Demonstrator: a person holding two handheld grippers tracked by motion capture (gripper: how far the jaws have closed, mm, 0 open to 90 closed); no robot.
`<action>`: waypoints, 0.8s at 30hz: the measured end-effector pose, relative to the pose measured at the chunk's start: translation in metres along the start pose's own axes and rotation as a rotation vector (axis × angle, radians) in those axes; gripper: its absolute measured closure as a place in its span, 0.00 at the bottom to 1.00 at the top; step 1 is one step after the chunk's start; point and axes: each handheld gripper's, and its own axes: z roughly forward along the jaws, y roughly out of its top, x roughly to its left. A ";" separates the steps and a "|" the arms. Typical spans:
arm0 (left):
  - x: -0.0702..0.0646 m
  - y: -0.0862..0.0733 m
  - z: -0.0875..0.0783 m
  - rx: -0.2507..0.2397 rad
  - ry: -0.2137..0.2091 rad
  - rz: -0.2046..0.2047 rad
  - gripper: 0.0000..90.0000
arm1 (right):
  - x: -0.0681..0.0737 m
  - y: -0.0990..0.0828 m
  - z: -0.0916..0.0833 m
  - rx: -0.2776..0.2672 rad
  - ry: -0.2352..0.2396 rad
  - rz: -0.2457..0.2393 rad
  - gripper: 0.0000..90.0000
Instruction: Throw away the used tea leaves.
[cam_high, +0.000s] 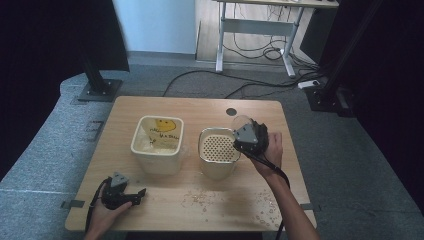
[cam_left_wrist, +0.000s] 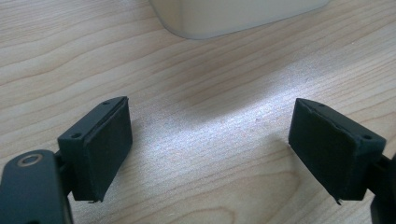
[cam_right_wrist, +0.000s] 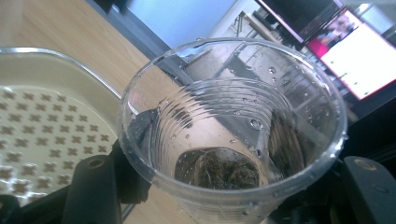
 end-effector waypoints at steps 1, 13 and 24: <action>0.000 0.000 0.000 0.000 0.000 0.000 0.15 | 0.000 0.000 0.000 0.000 0.000 0.000 0.39; 0.000 0.000 0.000 0.002 0.000 0.002 0.15 | 0.033 0.018 0.010 0.089 -0.126 -0.556 0.38; 0.000 0.001 0.001 0.003 0.014 0.001 0.15 | 0.071 0.016 0.021 0.167 -0.251 -1.076 0.37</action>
